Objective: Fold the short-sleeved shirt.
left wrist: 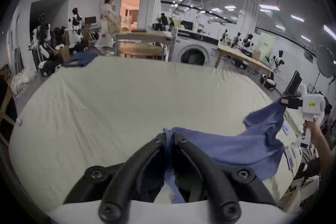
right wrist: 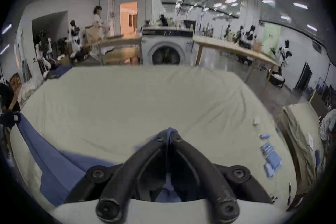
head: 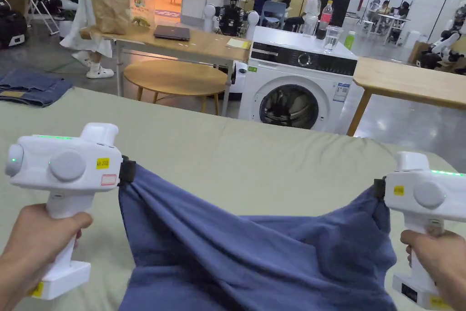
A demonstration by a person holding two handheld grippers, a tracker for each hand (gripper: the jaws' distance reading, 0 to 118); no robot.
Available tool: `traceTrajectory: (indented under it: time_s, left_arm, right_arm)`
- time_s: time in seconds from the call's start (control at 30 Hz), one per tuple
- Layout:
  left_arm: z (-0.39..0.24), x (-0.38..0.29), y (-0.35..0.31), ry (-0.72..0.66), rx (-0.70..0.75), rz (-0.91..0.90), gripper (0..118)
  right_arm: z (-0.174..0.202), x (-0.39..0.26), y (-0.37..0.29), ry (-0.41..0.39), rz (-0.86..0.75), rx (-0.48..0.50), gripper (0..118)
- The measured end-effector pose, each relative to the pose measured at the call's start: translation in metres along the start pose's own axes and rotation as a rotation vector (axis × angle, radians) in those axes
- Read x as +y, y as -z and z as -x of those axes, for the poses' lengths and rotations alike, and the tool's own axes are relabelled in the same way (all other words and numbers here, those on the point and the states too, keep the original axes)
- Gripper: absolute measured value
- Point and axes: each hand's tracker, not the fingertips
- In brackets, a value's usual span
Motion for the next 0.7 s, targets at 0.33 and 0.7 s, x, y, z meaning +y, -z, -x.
traceTrajectory:
  time_s: [0.33, 0.7]
  left_arm:
    - [0.029, 0.111, -0.052, 0.011, 0.058, -0.125, 2]
    - [0.022, 0.228, -0.068, 0.084, 0.126, -0.214, 2]
  right_arm:
    - [-0.007, 0.081, -0.073, -0.033, -0.188, -0.045, 0]
    - [0.015, 0.188, -0.107, -0.017, -0.365, -0.086, 0]
